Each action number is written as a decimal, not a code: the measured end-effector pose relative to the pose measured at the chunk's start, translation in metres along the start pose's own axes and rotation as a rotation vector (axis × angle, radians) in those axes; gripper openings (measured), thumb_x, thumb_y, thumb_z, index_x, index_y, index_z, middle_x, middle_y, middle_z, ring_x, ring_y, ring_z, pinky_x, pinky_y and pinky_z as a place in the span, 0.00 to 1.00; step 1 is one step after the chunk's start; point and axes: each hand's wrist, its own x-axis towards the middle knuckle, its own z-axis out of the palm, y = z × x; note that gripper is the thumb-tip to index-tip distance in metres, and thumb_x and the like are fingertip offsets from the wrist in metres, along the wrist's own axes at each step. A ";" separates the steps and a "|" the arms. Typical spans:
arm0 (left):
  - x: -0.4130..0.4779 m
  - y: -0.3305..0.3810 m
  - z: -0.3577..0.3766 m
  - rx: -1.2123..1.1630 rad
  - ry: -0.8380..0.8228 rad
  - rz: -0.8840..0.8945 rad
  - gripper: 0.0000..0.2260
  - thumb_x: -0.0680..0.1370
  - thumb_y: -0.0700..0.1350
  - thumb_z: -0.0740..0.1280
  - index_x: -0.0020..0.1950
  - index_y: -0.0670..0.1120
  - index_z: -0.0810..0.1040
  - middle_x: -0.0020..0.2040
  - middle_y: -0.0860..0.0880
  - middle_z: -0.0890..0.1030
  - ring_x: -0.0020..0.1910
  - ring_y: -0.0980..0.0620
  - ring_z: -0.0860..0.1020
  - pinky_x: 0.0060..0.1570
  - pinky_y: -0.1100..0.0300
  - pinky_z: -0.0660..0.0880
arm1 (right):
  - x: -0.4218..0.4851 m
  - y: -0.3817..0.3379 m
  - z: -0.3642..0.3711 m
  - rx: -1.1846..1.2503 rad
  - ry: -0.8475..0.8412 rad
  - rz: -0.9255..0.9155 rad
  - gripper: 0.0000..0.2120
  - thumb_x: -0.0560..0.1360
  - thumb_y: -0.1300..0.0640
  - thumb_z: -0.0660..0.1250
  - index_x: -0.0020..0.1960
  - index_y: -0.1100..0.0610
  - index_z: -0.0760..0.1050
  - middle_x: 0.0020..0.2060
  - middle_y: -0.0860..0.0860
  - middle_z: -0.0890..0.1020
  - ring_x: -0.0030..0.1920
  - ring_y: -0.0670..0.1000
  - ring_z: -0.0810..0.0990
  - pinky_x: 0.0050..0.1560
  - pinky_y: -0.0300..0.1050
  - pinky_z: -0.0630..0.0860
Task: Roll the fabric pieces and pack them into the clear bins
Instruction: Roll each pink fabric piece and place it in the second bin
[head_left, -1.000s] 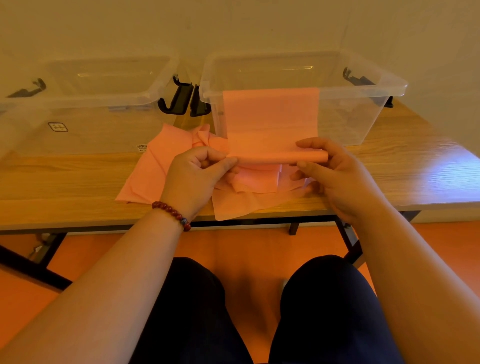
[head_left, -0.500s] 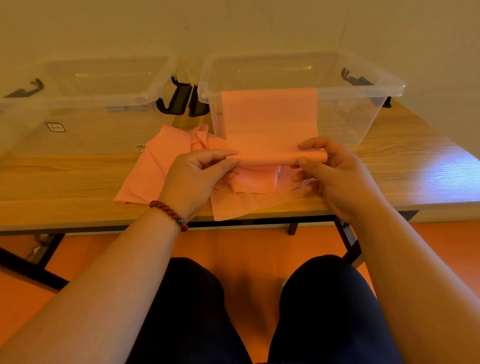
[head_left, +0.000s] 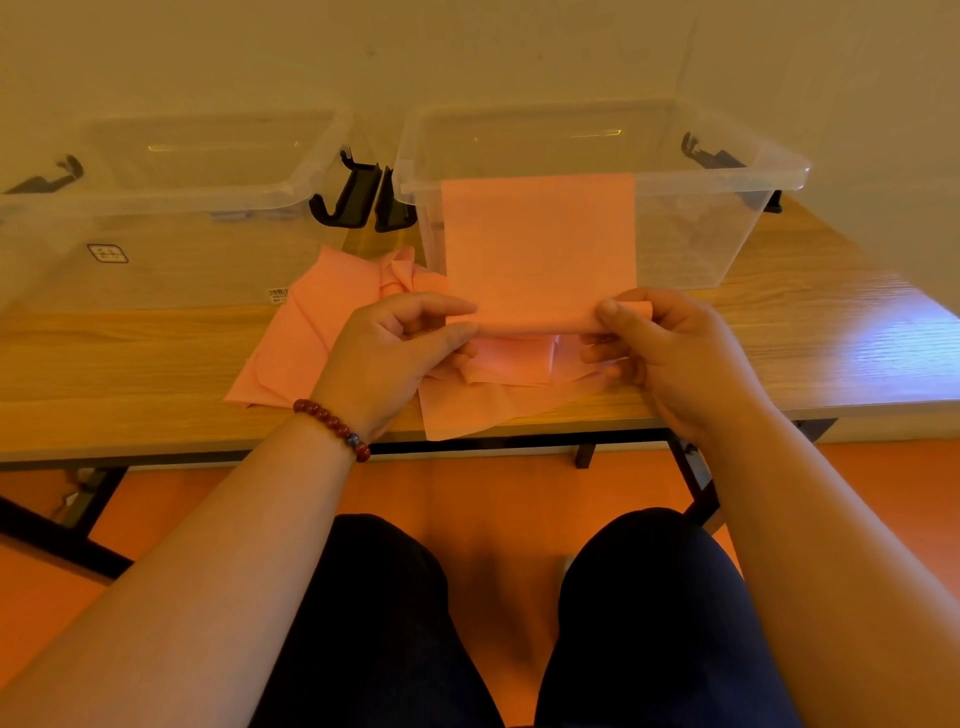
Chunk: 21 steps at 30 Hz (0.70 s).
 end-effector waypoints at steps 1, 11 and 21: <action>0.000 0.000 0.000 0.006 0.009 0.000 0.07 0.75 0.37 0.69 0.47 0.48 0.81 0.32 0.52 0.83 0.33 0.58 0.81 0.35 0.68 0.76 | -0.001 -0.001 -0.001 0.005 -0.020 -0.001 0.03 0.76 0.58 0.68 0.49 0.56 0.78 0.34 0.50 0.83 0.36 0.48 0.82 0.36 0.45 0.77; -0.001 0.002 0.002 -0.005 -0.023 -0.003 0.09 0.73 0.39 0.70 0.50 0.51 0.80 0.39 0.49 0.83 0.36 0.56 0.82 0.37 0.64 0.79 | -0.002 0.000 -0.001 -0.054 0.000 -0.032 0.02 0.77 0.60 0.68 0.48 0.56 0.78 0.34 0.50 0.83 0.38 0.49 0.83 0.40 0.49 0.77; 0.000 0.003 0.004 -0.015 0.010 -0.031 0.04 0.77 0.38 0.67 0.49 0.45 0.79 0.36 0.51 0.84 0.33 0.56 0.81 0.31 0.65 0.77 | -0.002 -0.001 -0.001 -0.077 -0.075 -0.048 0.13 0.75 0.64 0.69 0.55 0.49 0.76 0.39 0.48 0.83 0.40 0.47 0.83 0.33 0.40 0.75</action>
